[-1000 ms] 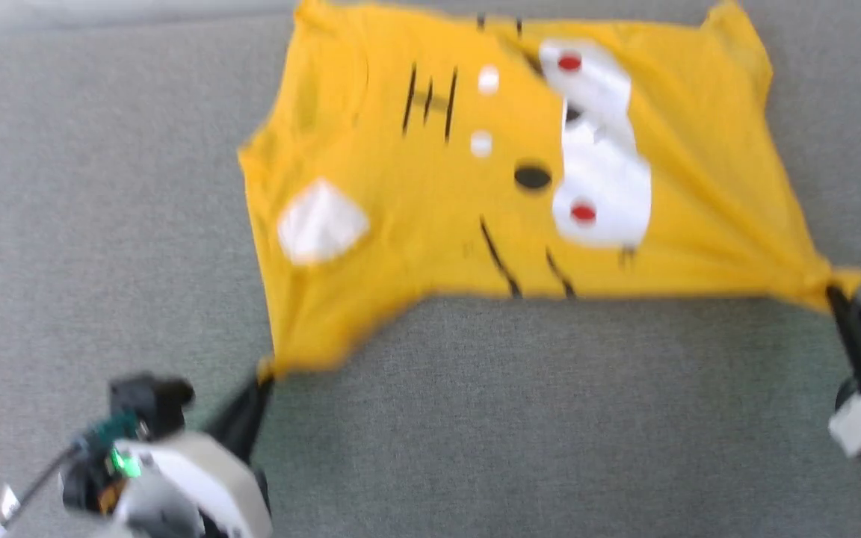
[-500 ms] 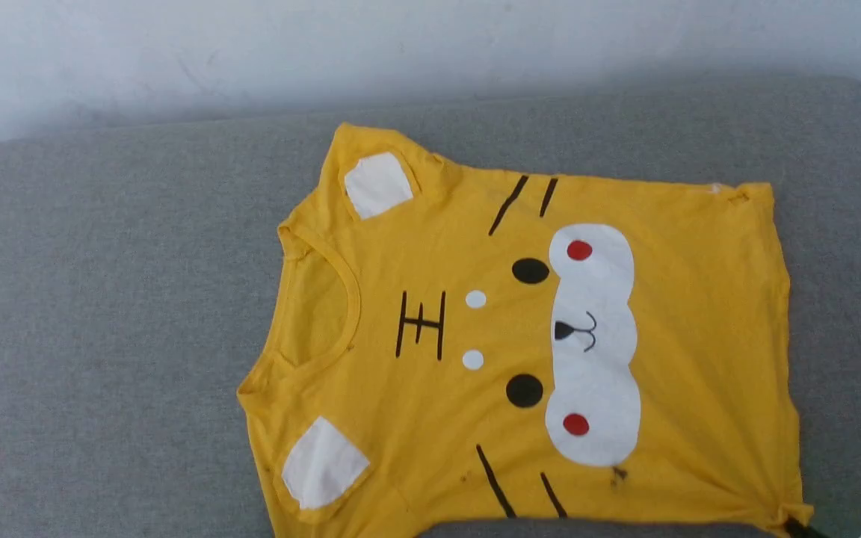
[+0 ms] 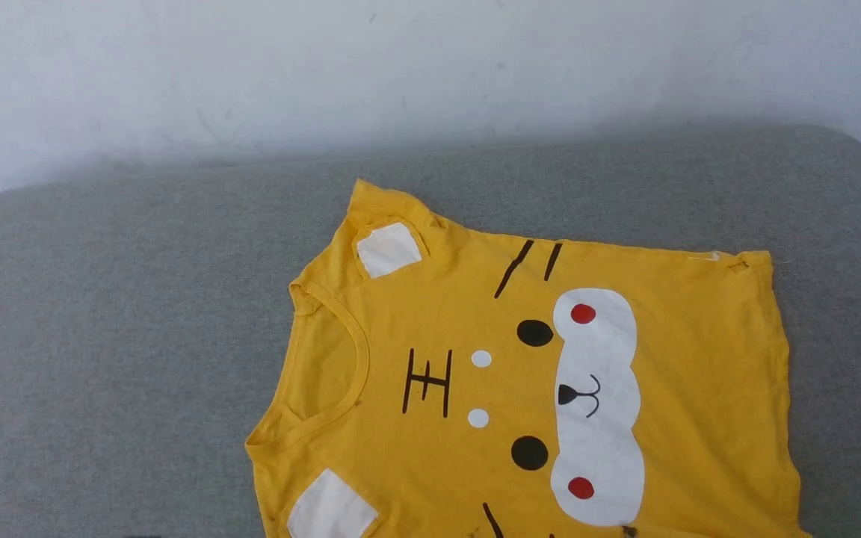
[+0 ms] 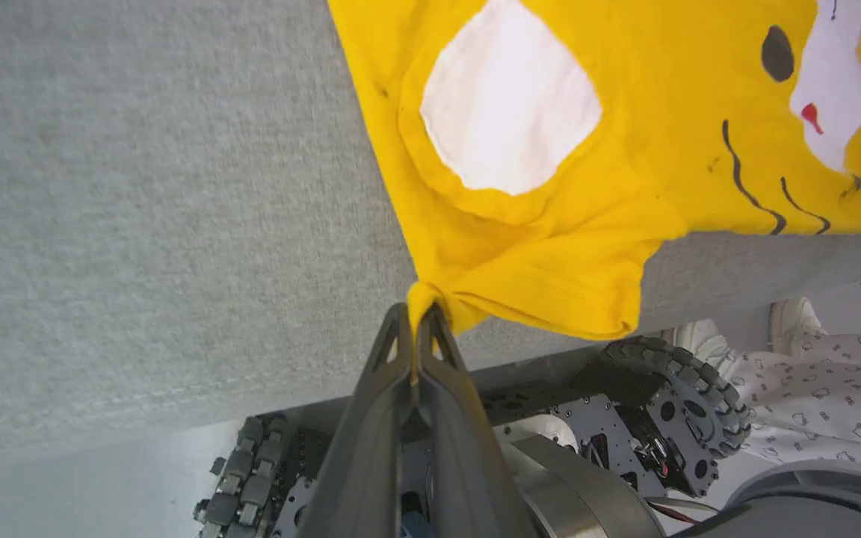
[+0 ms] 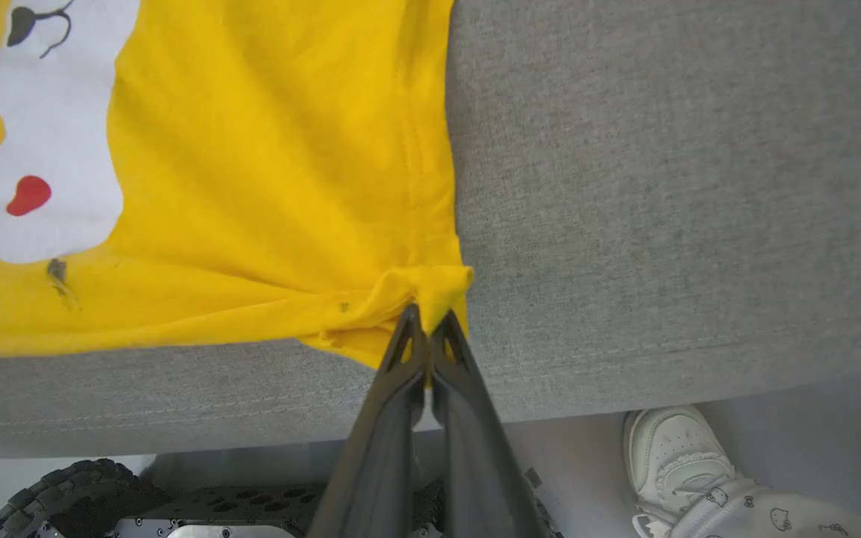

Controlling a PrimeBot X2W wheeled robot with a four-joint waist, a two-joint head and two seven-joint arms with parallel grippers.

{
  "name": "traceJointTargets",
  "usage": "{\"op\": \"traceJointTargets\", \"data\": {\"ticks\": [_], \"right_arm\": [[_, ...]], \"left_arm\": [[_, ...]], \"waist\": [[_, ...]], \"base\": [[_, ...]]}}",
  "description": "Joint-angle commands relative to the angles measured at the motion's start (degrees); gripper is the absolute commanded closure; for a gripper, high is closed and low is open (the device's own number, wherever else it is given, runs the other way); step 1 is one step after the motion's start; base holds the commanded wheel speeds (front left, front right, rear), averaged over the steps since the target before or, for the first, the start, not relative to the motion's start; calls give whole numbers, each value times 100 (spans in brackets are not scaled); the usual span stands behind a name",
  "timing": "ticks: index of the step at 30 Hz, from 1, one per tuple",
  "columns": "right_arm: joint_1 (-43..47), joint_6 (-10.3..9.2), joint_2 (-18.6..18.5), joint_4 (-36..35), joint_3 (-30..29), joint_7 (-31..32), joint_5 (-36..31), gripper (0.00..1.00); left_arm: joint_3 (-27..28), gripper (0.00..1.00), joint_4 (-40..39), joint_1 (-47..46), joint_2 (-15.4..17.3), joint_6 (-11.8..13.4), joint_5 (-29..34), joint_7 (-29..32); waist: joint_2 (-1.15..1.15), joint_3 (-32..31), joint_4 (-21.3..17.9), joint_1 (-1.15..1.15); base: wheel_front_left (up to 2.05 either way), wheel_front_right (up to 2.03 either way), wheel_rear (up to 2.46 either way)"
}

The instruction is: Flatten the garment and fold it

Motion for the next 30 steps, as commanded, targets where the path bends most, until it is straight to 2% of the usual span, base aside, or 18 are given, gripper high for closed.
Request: {"op": "traceJointTargets", "data": {"ticks": [1, 6, 13, 20, 30], "right_arm": [[-130, -5, -17, -69, -46, -57, -2, 100], [-623, -5, -154, -273, -62, -195, 5, 100], [-1606, -5, -489, -458, -53, -252, 37, 100], [-2500, -5, -770, -209, 137, -287, -27, 100], [-3033, -5, -731, 574, 559, -487, -4, 100]], "left_arm": [[59, 100, -64, -222, 73, -13, 136, -85], [157, 100, -265, -953, 186, -131, 629, -303], [188, 100, -328, -2285, 233, -379, 1138, -282], [179, 100, 171, -3505, -85, -734, 1446, -678], [-11, 100, 1435, -4005, -515, -947, 1680, -1284]], "waist": [[0, 22, -3, 1], [0, 316, -48, 1], [0, 1017, -177, 1], [0, 1622, -316, 1], [0, 2077, -312, 1]], "base": [[0, 0, 0], [0, 0, 0], [0, 0, 0], [0, 0, 0], [0, 0, 0]]}}
